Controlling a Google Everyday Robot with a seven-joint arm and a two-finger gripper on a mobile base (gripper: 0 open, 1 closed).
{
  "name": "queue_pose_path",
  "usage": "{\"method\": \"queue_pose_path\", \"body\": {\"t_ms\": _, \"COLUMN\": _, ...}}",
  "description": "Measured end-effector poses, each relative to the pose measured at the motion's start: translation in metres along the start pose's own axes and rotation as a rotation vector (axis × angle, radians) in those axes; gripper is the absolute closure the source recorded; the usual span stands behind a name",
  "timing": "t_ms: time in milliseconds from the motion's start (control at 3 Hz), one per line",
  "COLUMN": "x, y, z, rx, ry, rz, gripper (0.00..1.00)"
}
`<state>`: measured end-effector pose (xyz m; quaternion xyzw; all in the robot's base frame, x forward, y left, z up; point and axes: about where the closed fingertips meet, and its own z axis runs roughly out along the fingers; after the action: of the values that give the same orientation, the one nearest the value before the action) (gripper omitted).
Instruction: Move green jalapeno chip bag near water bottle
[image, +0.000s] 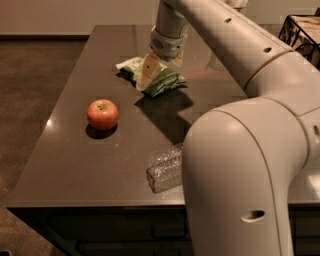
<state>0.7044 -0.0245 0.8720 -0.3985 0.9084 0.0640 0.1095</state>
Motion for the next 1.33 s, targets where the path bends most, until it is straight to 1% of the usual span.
{"method": "queue_pose_path", "body": {"t_ms": 333, "x": -0.004, "y": -0.010, "z": 0.007, "rx": 0.021, "ry": 0.006, "rz": 0.041, "gripper": 0.24}}
{"method": "queue_pose_path", "body": {"t_ms": 667, "x": -0.001, "y": -0.017, "z": 0.006, "rx": 0.049, "ry": 0.004, "rz": 0.073, "gripper": 0.47}}
{"method": "queue_pose_path", "body": {"t_ms": 1000, "x": 0.014, "y": -0.022, "z": -0.005, "rx": 0.091, "ry": 0.007, "rz": 0.099, "gripper": 0.72}}
{"method": "queue_pose_path", "body": {"t_ms": 1333, "x": 0.044, "y": -0.018, "z": -0.028, "rx": 0.130, "ry": 0.024, "rz": 0.096, "gripper": 0.94}}
